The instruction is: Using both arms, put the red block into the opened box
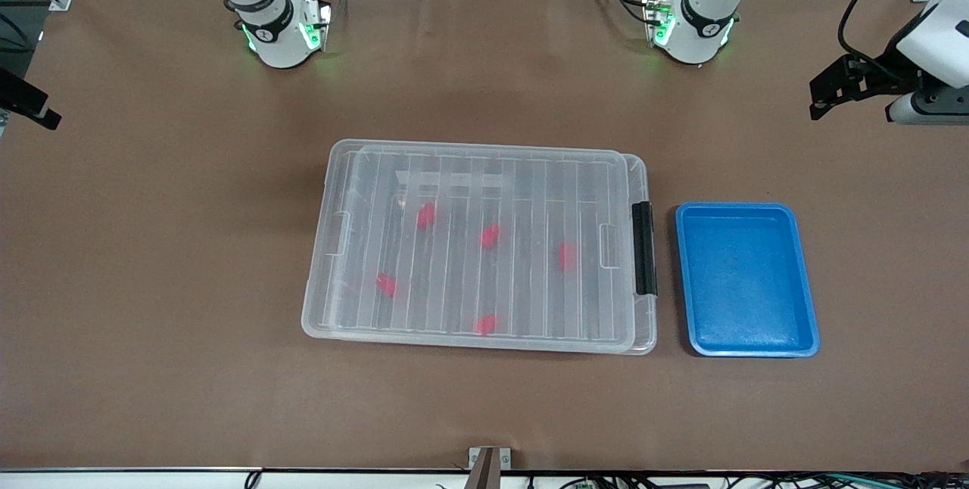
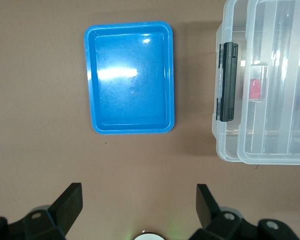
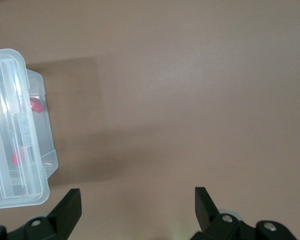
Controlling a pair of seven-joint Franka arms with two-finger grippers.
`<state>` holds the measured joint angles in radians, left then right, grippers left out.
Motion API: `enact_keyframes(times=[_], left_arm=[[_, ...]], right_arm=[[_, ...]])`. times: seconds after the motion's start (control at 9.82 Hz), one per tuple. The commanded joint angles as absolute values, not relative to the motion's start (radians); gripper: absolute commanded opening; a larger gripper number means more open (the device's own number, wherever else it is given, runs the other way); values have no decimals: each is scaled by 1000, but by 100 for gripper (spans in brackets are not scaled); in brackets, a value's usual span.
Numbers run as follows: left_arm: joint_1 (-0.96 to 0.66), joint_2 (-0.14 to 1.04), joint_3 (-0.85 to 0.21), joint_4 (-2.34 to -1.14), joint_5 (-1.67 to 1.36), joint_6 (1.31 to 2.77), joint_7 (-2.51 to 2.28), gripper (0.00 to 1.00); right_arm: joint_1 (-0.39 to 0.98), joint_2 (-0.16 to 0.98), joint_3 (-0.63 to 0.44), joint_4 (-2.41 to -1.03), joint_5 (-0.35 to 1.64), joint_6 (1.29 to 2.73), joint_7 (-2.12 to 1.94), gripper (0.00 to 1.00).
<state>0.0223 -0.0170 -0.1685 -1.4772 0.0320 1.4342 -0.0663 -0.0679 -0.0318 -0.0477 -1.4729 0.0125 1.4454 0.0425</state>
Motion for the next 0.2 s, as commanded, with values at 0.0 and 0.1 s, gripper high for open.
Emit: enact_keyframes(times=[0.0, 0.1], left_arm=[[23, -9, -167, -1503, 12, 1437, -72, 100], [25, -9, -169, -1503, 9, 1437, -74, 100]], right_arm=[[-66, -29, -44, -1463, -11, 1448, 55, 100], [-67, -29, -44, -1463, -11, 1450, 55, 100]])
